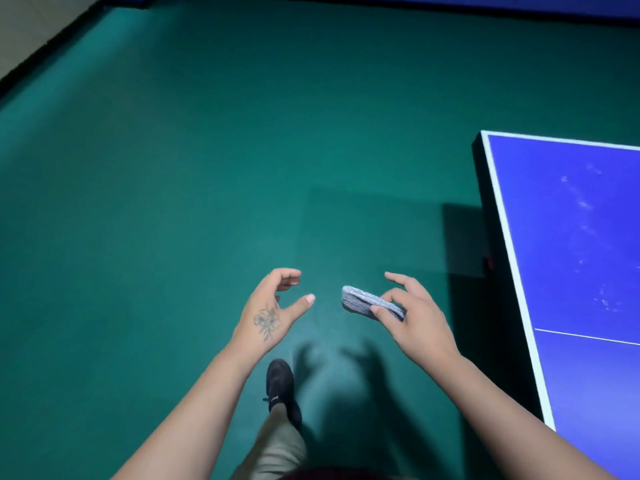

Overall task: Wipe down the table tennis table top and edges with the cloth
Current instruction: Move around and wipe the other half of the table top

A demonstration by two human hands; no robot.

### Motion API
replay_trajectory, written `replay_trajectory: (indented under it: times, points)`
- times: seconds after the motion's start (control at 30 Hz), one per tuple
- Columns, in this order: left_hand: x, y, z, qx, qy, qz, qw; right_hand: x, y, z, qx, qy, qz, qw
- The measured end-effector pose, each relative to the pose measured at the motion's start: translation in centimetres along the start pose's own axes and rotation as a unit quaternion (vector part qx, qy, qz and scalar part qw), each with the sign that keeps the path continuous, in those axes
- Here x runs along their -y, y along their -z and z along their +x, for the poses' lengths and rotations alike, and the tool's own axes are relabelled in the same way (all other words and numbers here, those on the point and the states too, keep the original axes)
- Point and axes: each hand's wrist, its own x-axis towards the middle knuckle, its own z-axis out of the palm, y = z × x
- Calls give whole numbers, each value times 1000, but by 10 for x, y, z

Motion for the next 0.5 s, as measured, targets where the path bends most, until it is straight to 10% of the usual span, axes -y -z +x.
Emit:
replay_trajectory:
  times: [0.5]
  points:
    - [-90, -31, 311, 273, -155, 161, 936, 14, 47, 177, -182, -169, 13, 969]
